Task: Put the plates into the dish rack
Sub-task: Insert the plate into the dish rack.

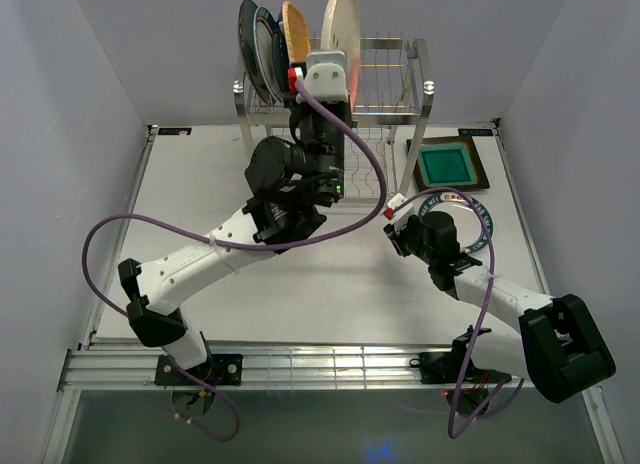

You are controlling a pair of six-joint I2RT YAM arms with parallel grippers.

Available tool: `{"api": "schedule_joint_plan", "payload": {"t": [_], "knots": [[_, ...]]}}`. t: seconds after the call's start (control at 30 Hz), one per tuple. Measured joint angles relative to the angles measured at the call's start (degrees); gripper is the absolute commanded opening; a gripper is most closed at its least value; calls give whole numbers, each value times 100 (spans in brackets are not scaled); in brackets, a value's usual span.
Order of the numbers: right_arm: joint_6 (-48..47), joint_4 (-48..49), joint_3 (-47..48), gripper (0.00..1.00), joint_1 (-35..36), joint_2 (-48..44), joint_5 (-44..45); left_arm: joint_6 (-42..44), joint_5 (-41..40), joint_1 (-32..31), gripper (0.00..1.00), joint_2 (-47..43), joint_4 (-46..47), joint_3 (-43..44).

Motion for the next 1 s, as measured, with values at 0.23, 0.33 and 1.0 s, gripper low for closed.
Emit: {"api": "schedule_joint_plan", "payload": {"t": [0.23,0.33,1.0], "knots": [[0,-2,0,37,-4,0,-70,-35,306,656,0,922,-411,1191],[0,-4,0,38,-7,0,-92,-284,527,964,0,1263,-925,1550],[0,-28,0,37,-61,-22,-258,-1569,1368,2166,0,1698,-2208,1989]]}}
